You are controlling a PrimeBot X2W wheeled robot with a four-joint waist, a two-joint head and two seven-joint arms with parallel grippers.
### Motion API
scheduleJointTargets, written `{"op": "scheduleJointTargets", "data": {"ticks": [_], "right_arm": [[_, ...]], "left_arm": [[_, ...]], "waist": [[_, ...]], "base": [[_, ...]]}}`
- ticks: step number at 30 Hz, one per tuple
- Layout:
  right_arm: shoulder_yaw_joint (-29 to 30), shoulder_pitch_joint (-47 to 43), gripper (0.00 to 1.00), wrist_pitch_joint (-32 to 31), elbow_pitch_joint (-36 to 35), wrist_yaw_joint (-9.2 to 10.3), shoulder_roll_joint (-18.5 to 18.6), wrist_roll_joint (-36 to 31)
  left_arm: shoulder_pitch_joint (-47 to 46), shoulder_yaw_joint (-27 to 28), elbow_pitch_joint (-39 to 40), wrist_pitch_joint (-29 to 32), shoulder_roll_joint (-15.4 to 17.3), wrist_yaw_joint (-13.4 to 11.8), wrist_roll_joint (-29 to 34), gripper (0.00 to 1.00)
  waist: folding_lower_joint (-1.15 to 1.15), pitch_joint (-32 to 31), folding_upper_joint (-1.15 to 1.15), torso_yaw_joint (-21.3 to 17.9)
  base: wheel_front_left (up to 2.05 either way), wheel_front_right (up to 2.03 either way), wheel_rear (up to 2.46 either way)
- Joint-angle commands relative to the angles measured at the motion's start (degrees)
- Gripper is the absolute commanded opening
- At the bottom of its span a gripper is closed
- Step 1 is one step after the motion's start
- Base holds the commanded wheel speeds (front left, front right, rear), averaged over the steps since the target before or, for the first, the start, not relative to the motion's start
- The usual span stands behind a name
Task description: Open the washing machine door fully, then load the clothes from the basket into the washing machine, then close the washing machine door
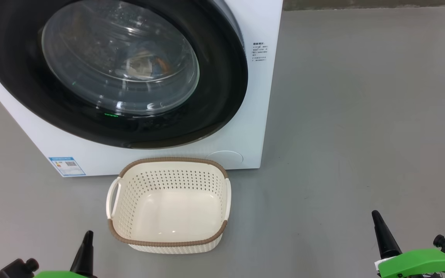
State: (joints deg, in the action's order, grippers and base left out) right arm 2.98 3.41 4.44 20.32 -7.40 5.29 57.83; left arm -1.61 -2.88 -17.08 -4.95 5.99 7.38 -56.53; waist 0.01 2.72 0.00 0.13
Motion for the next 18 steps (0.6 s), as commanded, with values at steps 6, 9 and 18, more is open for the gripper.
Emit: {"op": "scheduleJointTargets", "data": {"ticks": [6, 9, 18], "right_arm": [[0.2, 1.9, 0.0, -1.4, -2.1, -0.05, -0.1, 4.1], [0.4, 2.0, 0.0, -2.1, -2.4, -0.05, -0.2, 6.2], [1.0, 2.1, 0.0, -3.6, -3.1, -0.06, -0.6, 11.0]], "left_arm": [[-2.6, 2.2, 1.8, 1.2, 0.4, 0.1, -4.4, 0.0], [-2.8, 2.6, 1.9, 1.9, 0.2, 0.1, -6.7, 0.0], [-3.1, 3.6, 2.1, 3.4, -0.3, 0.1, -11.8, 0.0]], "waist": [[0.0, -0.3, 0.0, 0.0], [0.0, -0.4, 0.0, 0.0], [0.0, -0.8, 0.0, 0.0]], "base": [[0.0, 0.0, 0.0], [0.0, 0.0, 0.0], [0.0, 0.0, 0.0]]}}
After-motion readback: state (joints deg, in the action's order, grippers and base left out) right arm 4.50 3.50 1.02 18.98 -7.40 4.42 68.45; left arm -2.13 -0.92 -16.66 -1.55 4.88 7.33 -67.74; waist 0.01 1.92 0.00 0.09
